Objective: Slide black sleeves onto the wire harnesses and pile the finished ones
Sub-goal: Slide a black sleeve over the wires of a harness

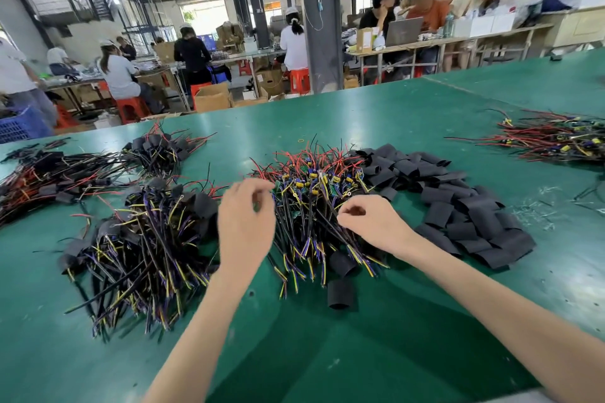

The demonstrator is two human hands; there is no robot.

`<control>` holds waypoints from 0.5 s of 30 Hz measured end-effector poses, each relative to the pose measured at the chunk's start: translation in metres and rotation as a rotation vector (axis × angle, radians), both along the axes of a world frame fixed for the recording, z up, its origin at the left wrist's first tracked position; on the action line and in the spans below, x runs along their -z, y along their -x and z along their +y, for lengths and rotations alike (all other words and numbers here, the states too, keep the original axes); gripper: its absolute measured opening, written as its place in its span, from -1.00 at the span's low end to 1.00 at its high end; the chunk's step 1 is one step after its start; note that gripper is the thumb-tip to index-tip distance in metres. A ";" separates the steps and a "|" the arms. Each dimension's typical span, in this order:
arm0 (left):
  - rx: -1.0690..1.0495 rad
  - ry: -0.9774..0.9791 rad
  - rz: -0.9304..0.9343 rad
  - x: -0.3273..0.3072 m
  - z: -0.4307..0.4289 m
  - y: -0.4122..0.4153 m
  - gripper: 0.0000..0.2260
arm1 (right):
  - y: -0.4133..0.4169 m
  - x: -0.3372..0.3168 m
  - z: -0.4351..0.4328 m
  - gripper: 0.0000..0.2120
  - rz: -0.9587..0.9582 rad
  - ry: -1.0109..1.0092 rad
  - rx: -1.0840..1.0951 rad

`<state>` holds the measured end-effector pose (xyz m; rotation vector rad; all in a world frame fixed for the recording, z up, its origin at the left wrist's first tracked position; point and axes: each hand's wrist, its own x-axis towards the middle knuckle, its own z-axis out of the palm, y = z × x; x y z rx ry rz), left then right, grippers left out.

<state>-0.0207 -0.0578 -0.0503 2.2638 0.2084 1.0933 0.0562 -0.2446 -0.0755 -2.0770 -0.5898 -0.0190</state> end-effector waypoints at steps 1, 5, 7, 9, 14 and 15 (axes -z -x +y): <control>0.052 0.110 0.081 0.001 -0.010 -0.003 -0.86 | 0.000 -0.002 0.000 -0.90 0.031 -0.059 -0.011; 0.315 0.844 0.321 -0.005 -0.032 -0.027 -0.78 | 0.008 -0.010 -0.002 -0.80 0.143 -0.222 -0.180; 0.477 1.168 0.397 -0.014 -0.033 -0.039 -0.65 | 0.013 -0.011 -0.003 -0.80 0.167 -0.196 -0.305; 0.610 1.423 0.404 -0.021 -0.030 -0.045 -0.68 | 0.017 -0.009 -0.002 -0.84 0.154 -0.130 -0.400; 0.609 1.472 0.364 -0.041 -0.017 -0.045 -0.81 | 0.015 -0.010 -0.006 -0.87 0.116 -0.143 -0.358; 0.603 1.439 0.362 -0.047 -0.012 -0.042 -0.81 | 0.012 -0.012 -0.008 -0.82 0.072 -0.146 -0.283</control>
